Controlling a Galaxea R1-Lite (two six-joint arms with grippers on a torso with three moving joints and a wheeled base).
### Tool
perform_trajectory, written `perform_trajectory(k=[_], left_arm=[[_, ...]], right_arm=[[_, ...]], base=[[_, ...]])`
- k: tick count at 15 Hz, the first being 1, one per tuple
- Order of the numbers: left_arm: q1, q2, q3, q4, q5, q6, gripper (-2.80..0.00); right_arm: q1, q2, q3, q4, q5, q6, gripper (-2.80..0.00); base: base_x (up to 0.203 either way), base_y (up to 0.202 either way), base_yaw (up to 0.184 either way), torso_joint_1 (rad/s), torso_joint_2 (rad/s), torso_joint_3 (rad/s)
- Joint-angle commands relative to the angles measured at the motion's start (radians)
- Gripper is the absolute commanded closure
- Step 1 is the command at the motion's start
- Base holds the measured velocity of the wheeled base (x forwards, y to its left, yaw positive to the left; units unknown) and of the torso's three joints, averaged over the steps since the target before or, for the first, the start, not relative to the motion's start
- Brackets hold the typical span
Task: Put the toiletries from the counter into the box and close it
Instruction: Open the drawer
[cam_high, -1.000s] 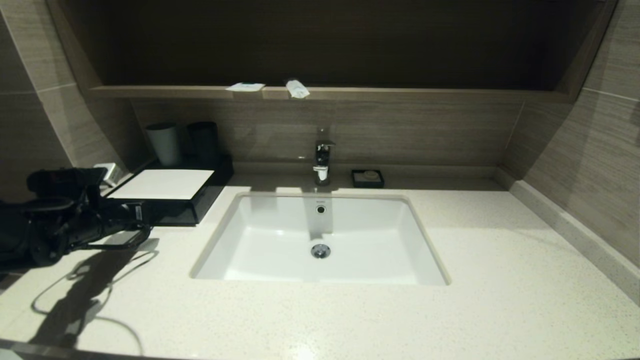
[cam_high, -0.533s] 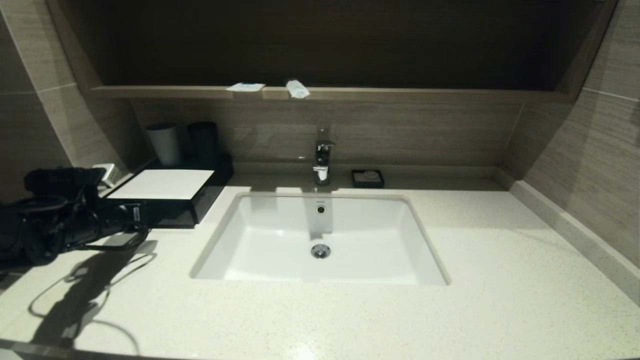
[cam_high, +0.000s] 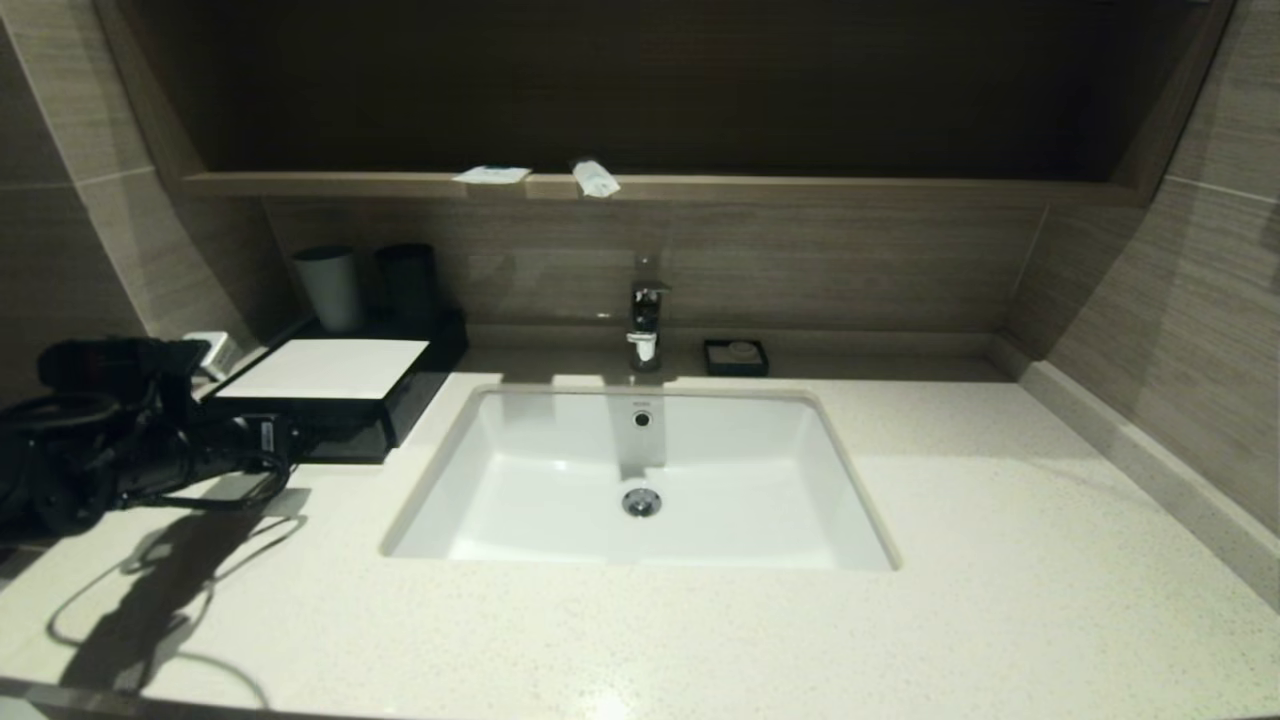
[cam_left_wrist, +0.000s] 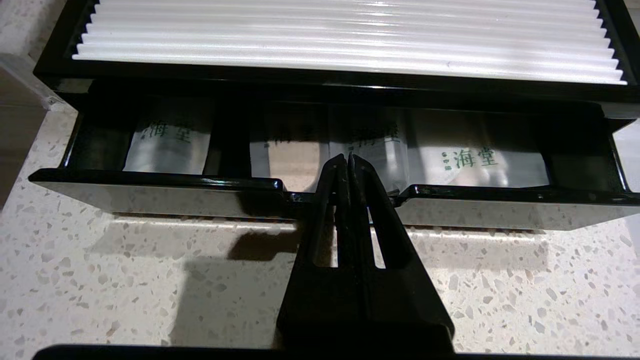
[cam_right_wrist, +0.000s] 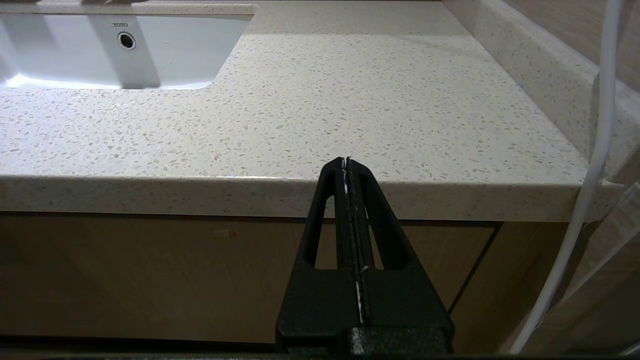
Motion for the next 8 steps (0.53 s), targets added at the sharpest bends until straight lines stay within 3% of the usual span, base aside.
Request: perform_trajectory(k=[1, 8], left_arm=[[0.000, -0.011, 0.003, 0.005, -0.002, 0.000, 0.00], [0.003, -0.061, 0.018, 0.062, 0.000, 0.006, 0.00]], right_arm=[[0.000, 0.000, 0.000, 0.001, 0.000, 0.000, 0.00], [0.000, 0.000, 0.000, 0.000, 0.000, 0.000, 0.00]], base=[[0.000, 0.000, 0.000, 0.000, 0.00, 0.000], [0.000, 0.000, 0.000, 0.000, 0.00, 0.000]])
